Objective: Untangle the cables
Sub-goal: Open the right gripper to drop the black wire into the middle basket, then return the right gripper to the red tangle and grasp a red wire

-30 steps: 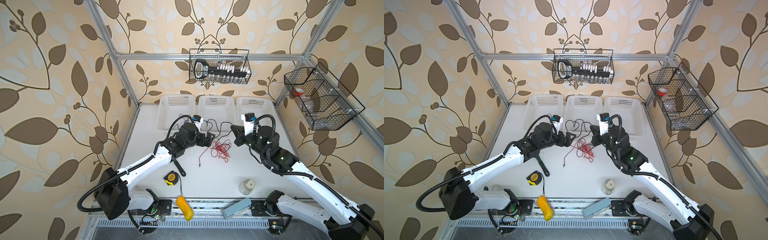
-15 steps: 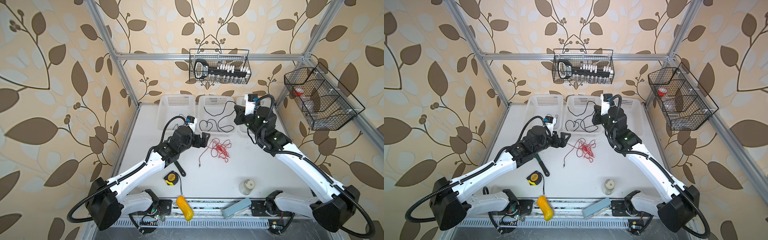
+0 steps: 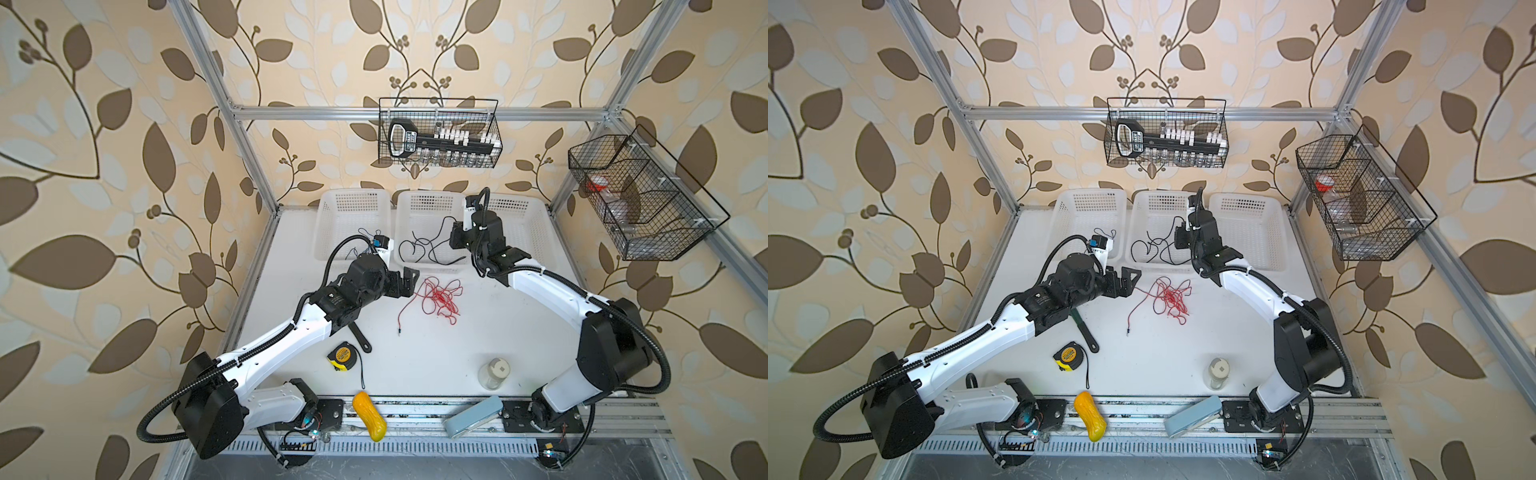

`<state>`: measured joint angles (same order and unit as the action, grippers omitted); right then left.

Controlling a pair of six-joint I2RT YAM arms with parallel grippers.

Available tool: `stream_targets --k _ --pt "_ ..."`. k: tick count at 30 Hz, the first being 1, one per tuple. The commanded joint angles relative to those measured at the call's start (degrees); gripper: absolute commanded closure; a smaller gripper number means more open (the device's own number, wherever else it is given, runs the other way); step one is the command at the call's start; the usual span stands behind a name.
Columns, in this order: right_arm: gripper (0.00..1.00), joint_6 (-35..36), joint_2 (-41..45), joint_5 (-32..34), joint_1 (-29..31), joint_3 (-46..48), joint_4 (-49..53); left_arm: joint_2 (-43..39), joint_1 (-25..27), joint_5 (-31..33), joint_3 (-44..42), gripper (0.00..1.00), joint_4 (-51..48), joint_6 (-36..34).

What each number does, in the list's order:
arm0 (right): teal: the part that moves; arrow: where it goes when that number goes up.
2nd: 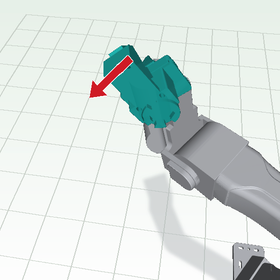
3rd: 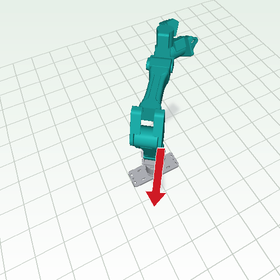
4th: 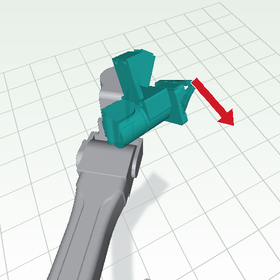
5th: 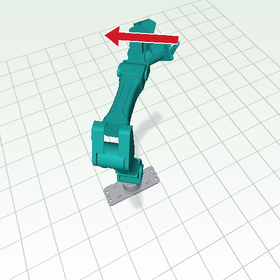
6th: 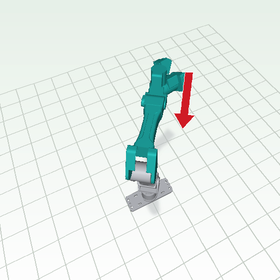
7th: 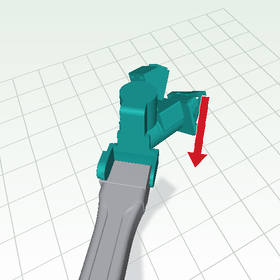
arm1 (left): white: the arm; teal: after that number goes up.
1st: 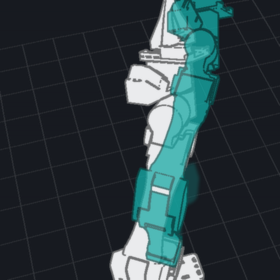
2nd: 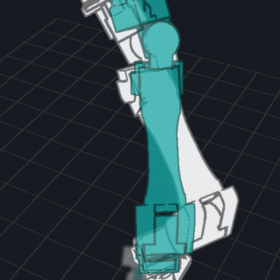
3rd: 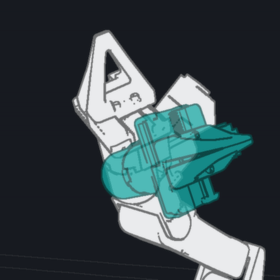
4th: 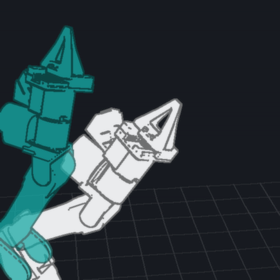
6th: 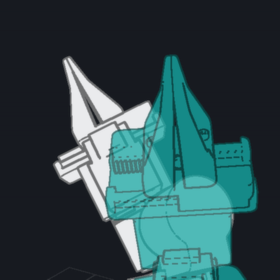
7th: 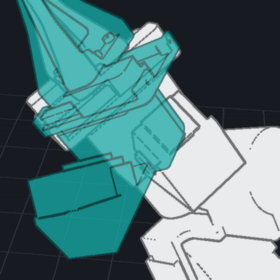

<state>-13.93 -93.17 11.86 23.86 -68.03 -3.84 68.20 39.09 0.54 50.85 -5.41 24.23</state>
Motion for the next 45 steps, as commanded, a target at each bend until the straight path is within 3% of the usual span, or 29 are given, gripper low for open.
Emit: stream_targets --k 1,8,15,31,41,45 --pt "0.96 -0.79 -1.92 -0.07 -0.04 0.55 -1.22 0.82 0.47 0.88 -0.03 0.01 -1.37 0.41" --pt "0.76 -1.06 -4.49 -0.76 -0.43 0.7 0.66 1.93 0.46 -0.1 0.02 0.01 -2.06 0.88" --pt "0.62 -1.33 -0.44 -1.48 -0.56 1.66 3.45 3.12 0.46 -0.58 0.02 0.01 -2.14 0.95" --pt "0.49 -7.5 19.16 -3.24 2.48 21.46 9.63 10.4 0.48 -0.04 0.57 0.01 -5.4 3.17" --pt "0.49 -9.78 16.88 -4.79 2.77 26.59 8.71 12.48 0.47 -1.49 1.18 0.01 -4.26 4.13" --pt "0.53 -10.37 14.62 -6.9 2.73 26.51 6.98 12.32 0.48 -1.68 1.05 0.01 -4.43 4.33"
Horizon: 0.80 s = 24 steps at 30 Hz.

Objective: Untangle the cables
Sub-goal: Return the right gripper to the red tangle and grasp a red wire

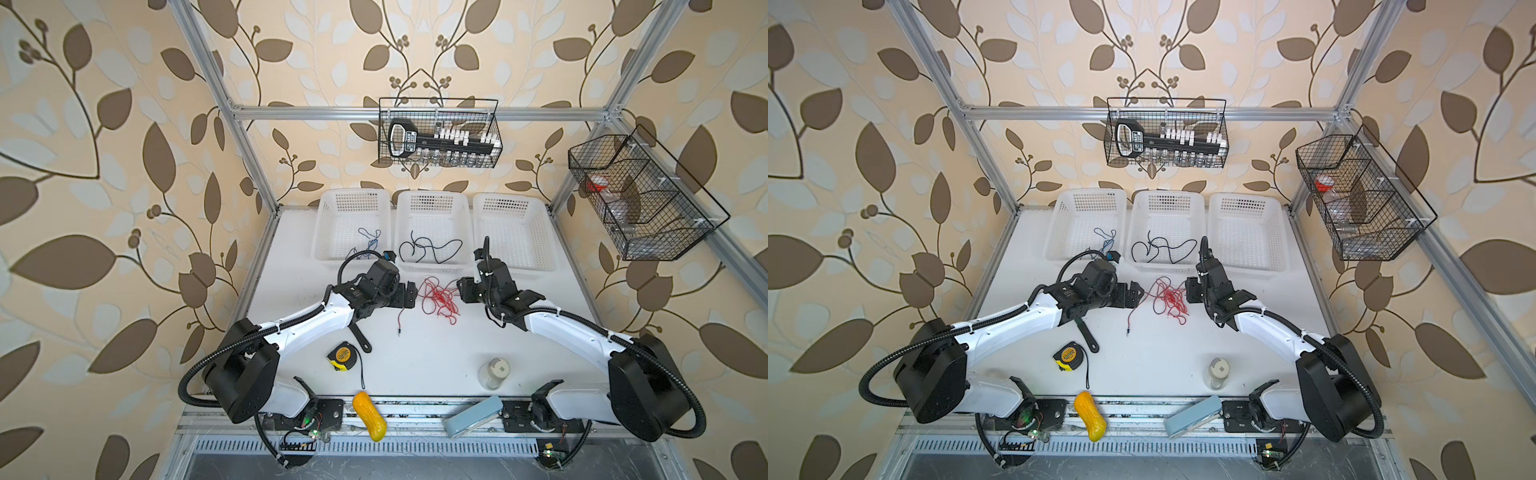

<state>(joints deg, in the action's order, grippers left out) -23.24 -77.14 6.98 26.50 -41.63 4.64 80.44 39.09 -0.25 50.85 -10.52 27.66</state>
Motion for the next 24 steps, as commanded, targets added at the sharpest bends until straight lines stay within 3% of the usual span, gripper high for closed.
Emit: stream_targets --k 1,7,12,24 --pt "0.55 -1.01 -1.87 -2.46 0.13 0.02 -1.66 -0.01 0.5 -0.84 0.95 0.01 0.69 0.98" --pt "0.71 -1.19 -4.04 -3.62 0.3 -0.01 -1.51 -0.29 0.46 -0.82 0.74 0.01 1.03 1.05" --pt "1.0 -1.19 -3.6 -3.47 0.63 0.05 -0.69 0.4 0.49 -1.82 1.22 0.01 1.6 1.25" --pt "1.0 1.88 6.16 -3.81 4.89 -2.77 1.59 1.56 1.49 -9.19 2.55 0.01 8.49 0.8"
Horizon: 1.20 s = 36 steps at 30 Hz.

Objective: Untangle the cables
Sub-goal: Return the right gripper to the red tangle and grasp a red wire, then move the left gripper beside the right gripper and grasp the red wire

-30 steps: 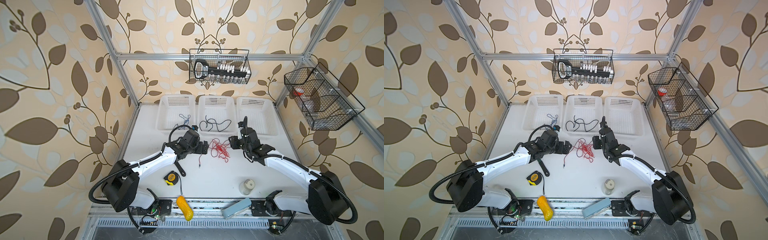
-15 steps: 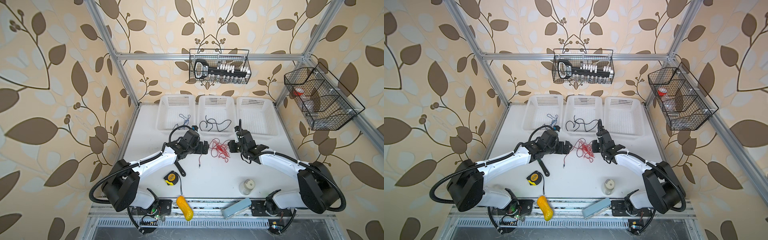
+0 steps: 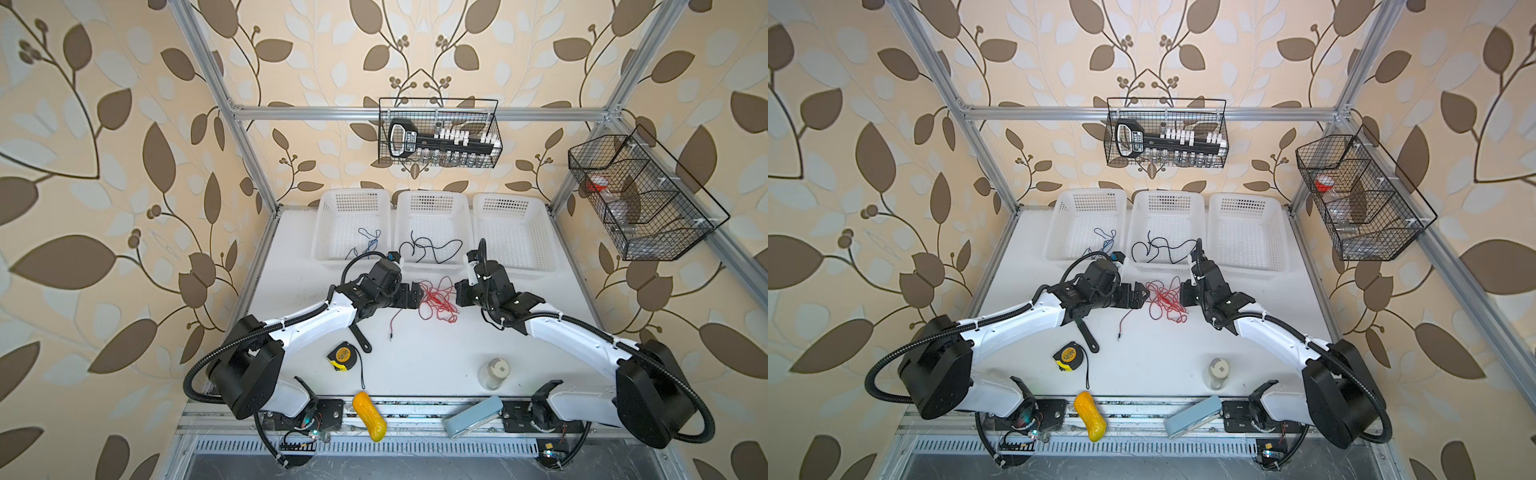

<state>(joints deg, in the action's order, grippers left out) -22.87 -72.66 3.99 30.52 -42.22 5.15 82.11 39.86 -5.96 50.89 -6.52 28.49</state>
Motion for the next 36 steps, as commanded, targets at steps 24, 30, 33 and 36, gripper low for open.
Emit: stream_targets --k 24,30,33,36 --pt "1.0 5.12 2.75 2.87 3.71 -1.52 3.8 5.14 3.06 -2.12 10.47 0.17 4.46 -2.3" --pt "1.0 5.74 2.88 6.13 3.69 -0.78 3.93 2.8 3.06 1.19 10.89 0.12 3.5 -2.69" --pt "1.0 5.69 2.89 8.2 3.7 -0.23 4.36 1.6 3.05 2.54 10.81 0.08 2.84 -3.0" --pt "1.0 6.53 3.15 7.6 3.74 0.65 3.57 1.51 3.04 2.19 11.05 0.08 3.03 -2.96"
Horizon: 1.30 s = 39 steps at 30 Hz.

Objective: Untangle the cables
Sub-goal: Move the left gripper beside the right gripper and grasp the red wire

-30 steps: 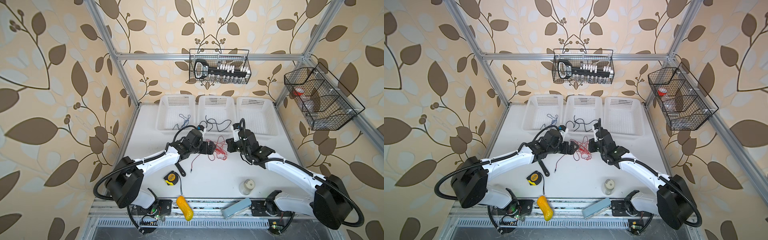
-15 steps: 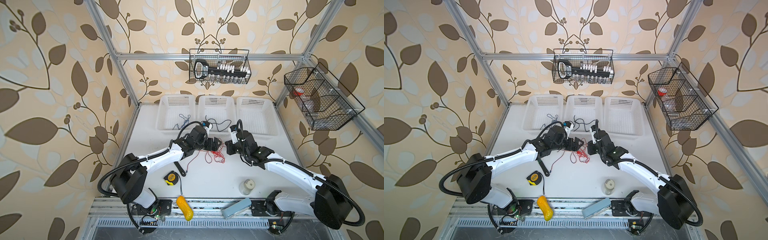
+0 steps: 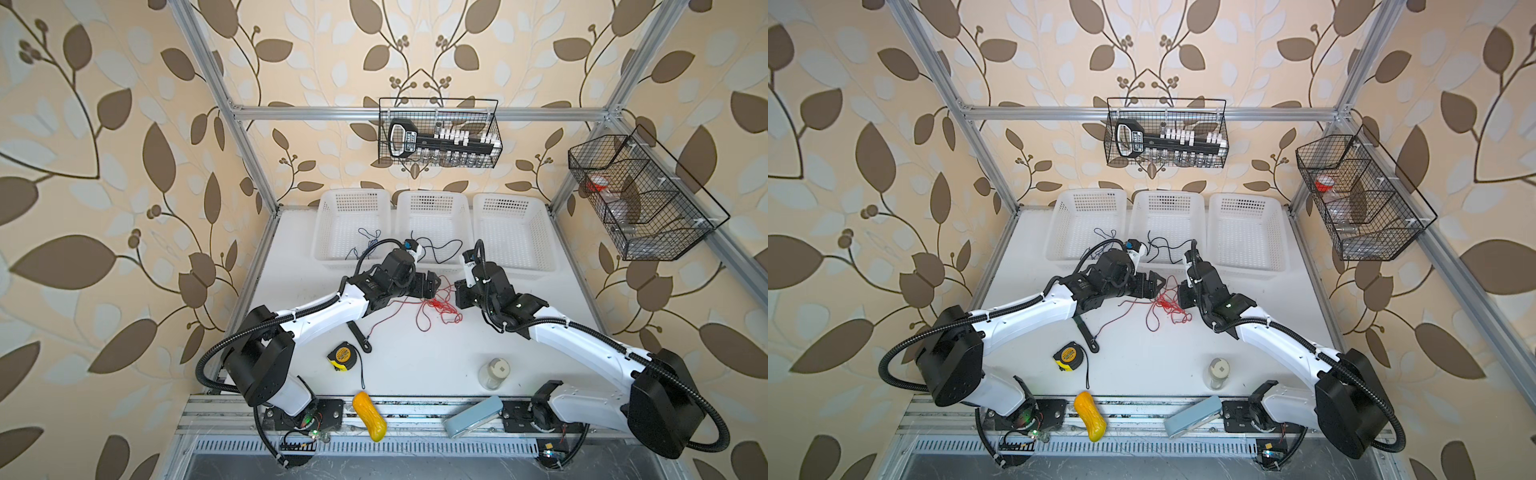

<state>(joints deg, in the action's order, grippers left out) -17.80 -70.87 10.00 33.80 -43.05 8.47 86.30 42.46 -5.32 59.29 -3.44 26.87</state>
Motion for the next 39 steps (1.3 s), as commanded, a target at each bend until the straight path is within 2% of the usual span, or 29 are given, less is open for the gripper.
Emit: stream_targets --k 1,10,22,31,39 --pt "1.0 1.83 1.48 1.2 0.51 1.83 -0.11 -2.27 0.43 1.08 2.91 0.09 0.23 -1.17" --pt "1.0 4.19 4.58 -0.95 0.76 5.25 -5.12 4.16 0.5 -0.89 8.9 0.17 -1.98 0.4" --pt "1.0 4.65 4.98 -1.57 1.53 5.41 -7.07 10.46 2.01 -4.85 14.24 0.24 -4.74 9.21" --pt "1.0 4.99 4.11 -1.32 2.45 4.92 -7.68 15.6 3.99 -5.93 18.36 0.28 -6.55 9.78" --pt "1.0 4.75 4.07 0.37 2.52 5.01 -7.95 16.02 4.38 -6.02 18.77 0.34 -8.51 9.82"
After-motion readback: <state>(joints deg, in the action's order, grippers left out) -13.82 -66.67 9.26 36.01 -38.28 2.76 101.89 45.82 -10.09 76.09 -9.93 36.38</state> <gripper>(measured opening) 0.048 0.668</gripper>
